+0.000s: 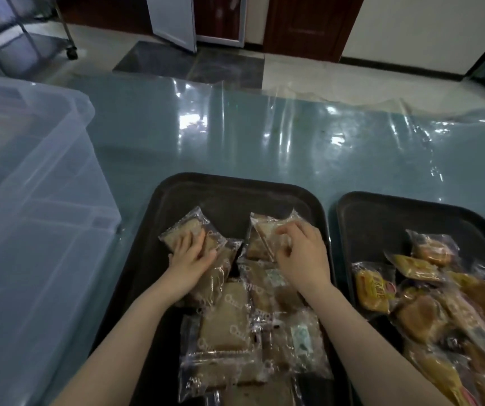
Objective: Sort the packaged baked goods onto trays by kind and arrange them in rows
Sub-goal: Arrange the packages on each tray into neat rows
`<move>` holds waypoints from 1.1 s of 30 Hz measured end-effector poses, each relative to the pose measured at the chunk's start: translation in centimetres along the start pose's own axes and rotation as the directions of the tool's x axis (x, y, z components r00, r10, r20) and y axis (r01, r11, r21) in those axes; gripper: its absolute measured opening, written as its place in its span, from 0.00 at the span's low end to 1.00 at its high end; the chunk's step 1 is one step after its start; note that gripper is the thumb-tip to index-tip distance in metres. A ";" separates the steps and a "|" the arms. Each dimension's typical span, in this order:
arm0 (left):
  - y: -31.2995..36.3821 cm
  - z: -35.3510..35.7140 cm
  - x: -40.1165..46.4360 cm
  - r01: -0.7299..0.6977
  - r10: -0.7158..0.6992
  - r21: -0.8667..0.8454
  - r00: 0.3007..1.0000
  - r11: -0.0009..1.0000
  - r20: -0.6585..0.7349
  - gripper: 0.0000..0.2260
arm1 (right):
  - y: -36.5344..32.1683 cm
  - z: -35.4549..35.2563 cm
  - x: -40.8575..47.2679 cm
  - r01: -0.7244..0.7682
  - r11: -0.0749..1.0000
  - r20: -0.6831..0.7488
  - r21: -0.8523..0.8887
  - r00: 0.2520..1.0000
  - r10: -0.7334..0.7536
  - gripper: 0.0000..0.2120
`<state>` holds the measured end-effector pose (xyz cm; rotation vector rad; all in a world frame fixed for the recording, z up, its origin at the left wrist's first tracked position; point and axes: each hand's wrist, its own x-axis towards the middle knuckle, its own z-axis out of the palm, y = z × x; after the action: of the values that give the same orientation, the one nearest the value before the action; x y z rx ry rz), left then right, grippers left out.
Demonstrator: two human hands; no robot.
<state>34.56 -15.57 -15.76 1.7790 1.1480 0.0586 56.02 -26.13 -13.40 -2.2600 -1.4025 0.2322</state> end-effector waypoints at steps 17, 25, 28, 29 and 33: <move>2.0 0.0 8.0 0.147 -0.051 0.248 0.932 0.958 -0.358 0.35 | 2.7 4.6 6.4 0.027 0.985 0.399 -0.168 0.916 0.042 0.35; 1.2 2.7 5.2 0.168 -0.020 0.558 0.965 0.812 -0.262 0.36 | 1.5 3.6 2.2 0.025 0.970 0.425 -0.243 0.901 0.083 0.38; 2.3 1.8 4.5 0.135 0.071 0.539 0.936 0.832 -0.344 0.31 | 1.3 2.3 2.5 -0.002 0.983 0.261 -0.182 0.964 0.051 0.31; 2.4 1.5 4.2 0.087 0.152 0.541 0.912 0.836 -0.382 0.29 | 1.3 2.0 2.9 0.023 0.983 0.186 -0.183 0.982 0.011 0.28; 1.8 0.7 3.8 -0.050 0.318 0.575 0.871 0.817 -0.375 0.27 | 1.7 1.9 4.0 0.069 0.994 0.279 -0.081 0.959 -0.044 0.25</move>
<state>38.22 -13.51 -16.40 2.4926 1.4092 0.3114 58.50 -22.64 -15.49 -2.3248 -1.6463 0.4926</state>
